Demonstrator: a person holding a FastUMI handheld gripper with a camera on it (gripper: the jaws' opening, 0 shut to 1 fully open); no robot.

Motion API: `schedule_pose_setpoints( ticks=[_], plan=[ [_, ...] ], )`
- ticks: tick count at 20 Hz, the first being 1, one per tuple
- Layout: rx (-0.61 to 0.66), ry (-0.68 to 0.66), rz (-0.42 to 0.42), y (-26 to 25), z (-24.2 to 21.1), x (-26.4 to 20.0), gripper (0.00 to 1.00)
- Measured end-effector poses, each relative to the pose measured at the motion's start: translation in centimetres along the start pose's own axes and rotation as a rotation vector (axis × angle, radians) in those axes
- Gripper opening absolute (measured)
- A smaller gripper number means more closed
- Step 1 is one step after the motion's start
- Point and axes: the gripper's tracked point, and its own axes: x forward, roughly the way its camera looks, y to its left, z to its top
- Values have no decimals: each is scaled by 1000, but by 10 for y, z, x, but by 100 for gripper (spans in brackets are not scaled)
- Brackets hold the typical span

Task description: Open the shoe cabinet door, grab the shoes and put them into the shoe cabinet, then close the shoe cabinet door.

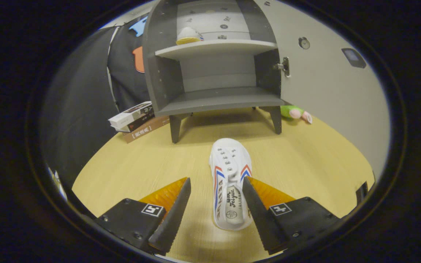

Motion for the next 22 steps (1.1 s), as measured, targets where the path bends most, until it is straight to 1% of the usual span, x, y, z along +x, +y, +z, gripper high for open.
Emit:
schedule_pose_setpoints(
  ticks=[1, 2, 3, 4, 5, 7, 10, 13, 14, 15, 17, 18, 22],
  plan=[
    [22, 13, -4, 0, -4, 8, 87],
    [30, 12, -13, -2, -4, 14, 79],
    [39, 5, -27, -4, -3, 20, 75],
    [57, -1, -37, -5, -3, 24, 66],
    [62, 1, -41, -4, -3, 31, 61],
    [63, 14, -15, -1, -5, 46, 51],
    [112, -58, -5, -5, 7, 61, 35],
    [182, -70, 45, -3, 11, 64, 16],
    [177, -81, 52, -1, 15, 64, 11],
    [143, -93, 47, -3, 16, 65, 8],
    [102, -144, 23, -9, 26, 59, 6],
    [98, -151, 17, -7, 27, 56, 6],
    [91, -167, 34, -6, 34, 37, 6]
  ],
)
